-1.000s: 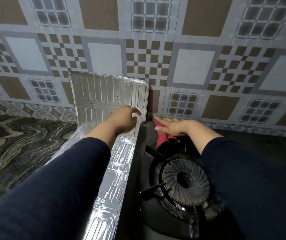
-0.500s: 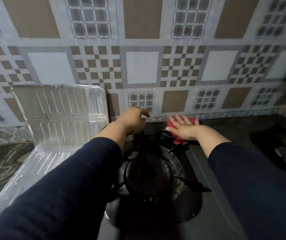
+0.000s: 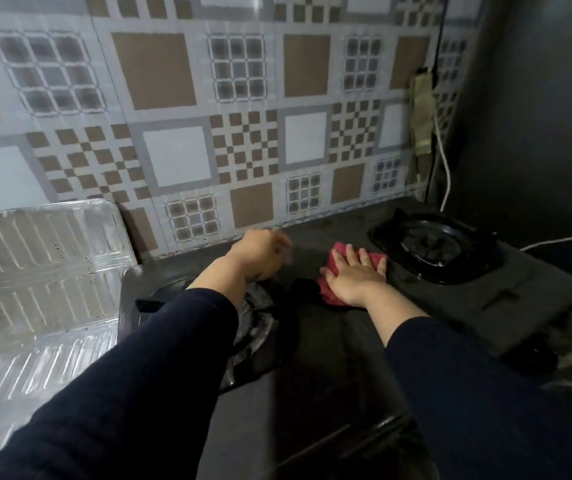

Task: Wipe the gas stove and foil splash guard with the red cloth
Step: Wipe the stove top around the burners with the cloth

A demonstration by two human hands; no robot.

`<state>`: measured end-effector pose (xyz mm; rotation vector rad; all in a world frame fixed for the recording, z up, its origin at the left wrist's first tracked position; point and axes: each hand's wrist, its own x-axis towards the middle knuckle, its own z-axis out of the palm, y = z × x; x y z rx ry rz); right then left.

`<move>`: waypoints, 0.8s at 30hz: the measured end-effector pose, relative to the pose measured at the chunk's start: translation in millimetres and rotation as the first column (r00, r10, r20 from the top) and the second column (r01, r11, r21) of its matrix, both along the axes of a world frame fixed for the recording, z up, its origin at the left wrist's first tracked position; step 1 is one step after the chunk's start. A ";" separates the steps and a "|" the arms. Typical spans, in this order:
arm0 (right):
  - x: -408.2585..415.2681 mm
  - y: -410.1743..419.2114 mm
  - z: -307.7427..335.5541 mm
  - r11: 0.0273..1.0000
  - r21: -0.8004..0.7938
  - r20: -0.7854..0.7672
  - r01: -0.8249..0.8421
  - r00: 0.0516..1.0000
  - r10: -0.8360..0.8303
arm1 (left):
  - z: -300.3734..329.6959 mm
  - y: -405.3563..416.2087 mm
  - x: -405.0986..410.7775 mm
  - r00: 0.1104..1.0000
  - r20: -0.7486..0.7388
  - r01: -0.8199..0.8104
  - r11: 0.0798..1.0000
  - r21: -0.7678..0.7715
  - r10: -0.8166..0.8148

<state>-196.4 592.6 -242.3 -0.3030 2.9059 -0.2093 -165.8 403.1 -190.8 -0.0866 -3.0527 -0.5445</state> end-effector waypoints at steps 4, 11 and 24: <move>28.5 34.6 -2.6 0.997 -0.006 -0.033 0.083 0.996 -0.083 | -3.4 40.6 10.7 0.999 -0.012 0.050 0.999 0.023 -0.049; 73.6 93.0 -3.0 0.981 -0.010 -0.015 0.195 0.981 -0.195 | -13.6 86.2 27.5 0.981 -0.024 0.192 0.981 0.020 -0.191; 73.9 168.1 -4.0 0.951 -0.024 -0.002 0.308 0.951 -0.308 | -22.2 152.2 26.0 0.967 0.026 0.252 0.966 0.062 -0.254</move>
